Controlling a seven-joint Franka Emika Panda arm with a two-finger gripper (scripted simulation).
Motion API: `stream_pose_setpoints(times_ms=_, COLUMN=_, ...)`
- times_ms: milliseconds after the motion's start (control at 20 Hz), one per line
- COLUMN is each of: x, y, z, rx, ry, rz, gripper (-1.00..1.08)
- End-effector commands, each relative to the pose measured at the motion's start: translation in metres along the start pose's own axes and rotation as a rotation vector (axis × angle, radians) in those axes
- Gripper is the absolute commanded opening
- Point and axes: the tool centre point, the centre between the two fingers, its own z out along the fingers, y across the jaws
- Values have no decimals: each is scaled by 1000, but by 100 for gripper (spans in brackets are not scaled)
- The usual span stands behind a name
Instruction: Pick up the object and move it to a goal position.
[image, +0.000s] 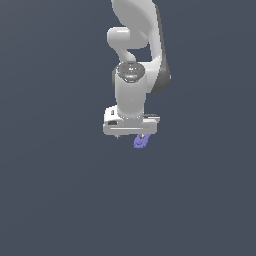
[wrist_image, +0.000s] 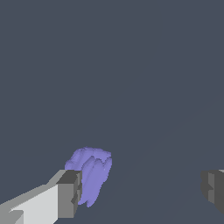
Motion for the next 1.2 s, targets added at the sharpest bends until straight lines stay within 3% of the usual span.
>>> stream_pose_setpoints(times_ms=0, x=0, y=0, z=0, rx=0, ry=0, rz=0, gripper=100)
stream_pose_setpoints(times_ms=700, x=4, y=1, z=-3, rx=2, ry=2, rz=-37, gripper=100)
stream_pose_setpoints(times_ms=1150, x=-2, y=-6, z=3, rx=1, ry=3, rz=5, gripper=100)
